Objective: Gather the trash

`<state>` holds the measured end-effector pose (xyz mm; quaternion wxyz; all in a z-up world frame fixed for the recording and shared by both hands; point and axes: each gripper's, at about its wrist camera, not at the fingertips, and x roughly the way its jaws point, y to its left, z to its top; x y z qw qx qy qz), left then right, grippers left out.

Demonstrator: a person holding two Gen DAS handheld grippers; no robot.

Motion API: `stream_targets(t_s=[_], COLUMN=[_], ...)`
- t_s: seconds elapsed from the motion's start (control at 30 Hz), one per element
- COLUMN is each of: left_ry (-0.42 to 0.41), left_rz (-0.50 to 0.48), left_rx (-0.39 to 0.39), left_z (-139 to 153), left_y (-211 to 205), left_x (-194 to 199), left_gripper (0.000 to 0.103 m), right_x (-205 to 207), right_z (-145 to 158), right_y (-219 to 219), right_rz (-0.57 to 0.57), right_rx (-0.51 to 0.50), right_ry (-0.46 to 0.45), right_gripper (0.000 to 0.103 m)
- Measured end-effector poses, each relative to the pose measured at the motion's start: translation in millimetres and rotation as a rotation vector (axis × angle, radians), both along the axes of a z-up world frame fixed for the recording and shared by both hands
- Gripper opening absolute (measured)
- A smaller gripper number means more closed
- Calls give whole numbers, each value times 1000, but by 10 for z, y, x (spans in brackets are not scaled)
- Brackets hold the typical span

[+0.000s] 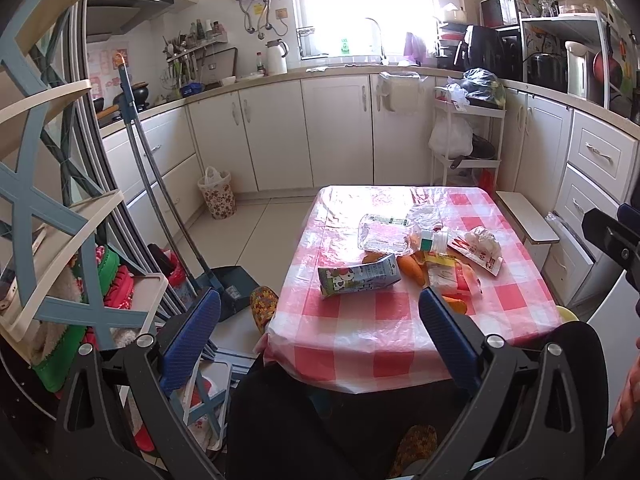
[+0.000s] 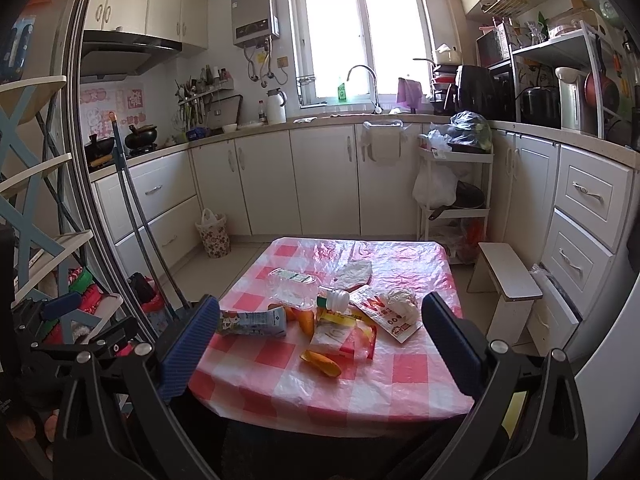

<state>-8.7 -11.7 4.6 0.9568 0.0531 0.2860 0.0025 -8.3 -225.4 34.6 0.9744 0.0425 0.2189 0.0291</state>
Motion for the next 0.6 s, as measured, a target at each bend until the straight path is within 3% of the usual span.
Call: stream_targets(t_s=[0.6], left_ry=[18], left_rz=[-37], left_rx=[3], left_z=[-16], left_y=[-59], left_x=[-26], left_gripper=[96], right_x=[-12], right_z=[-44], right_y=[5], right_rz=[-1], right_rx=[-7], right_ry=[10], right_gripper=[97])
